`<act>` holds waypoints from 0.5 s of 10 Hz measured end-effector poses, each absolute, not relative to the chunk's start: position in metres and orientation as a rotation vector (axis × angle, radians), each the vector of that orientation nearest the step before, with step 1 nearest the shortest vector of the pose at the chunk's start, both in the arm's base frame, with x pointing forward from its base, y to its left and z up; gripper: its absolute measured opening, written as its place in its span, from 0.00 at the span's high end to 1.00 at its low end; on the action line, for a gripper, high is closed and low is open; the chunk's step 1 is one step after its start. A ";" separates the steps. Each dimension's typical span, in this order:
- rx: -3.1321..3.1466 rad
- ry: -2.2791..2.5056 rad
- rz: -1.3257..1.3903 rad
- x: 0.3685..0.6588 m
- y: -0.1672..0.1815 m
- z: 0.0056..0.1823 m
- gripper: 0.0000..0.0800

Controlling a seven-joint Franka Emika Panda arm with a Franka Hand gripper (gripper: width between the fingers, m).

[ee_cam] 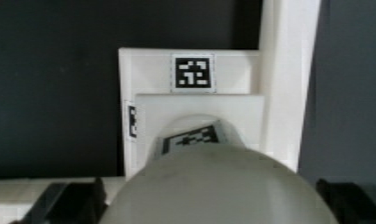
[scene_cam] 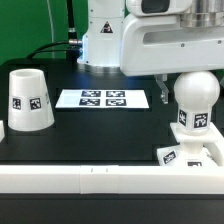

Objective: Assemble lamp

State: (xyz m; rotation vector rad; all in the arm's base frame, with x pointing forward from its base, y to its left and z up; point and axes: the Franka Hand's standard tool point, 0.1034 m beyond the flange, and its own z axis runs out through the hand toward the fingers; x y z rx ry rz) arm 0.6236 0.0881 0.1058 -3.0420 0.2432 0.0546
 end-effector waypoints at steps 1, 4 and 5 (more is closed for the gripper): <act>-3.031 0.366 0.065 0.623 0.089 0.106 0.28; -2.994 0.611 0.076 0.623 0.092 0.106 0.28; -2.981 0.673 0.079 0.623 0.092 0.106 0.28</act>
Offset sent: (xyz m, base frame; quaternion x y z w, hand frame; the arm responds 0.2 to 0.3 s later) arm 0.0000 0.0000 0.0000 0.0000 0.0000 0.1938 0.9810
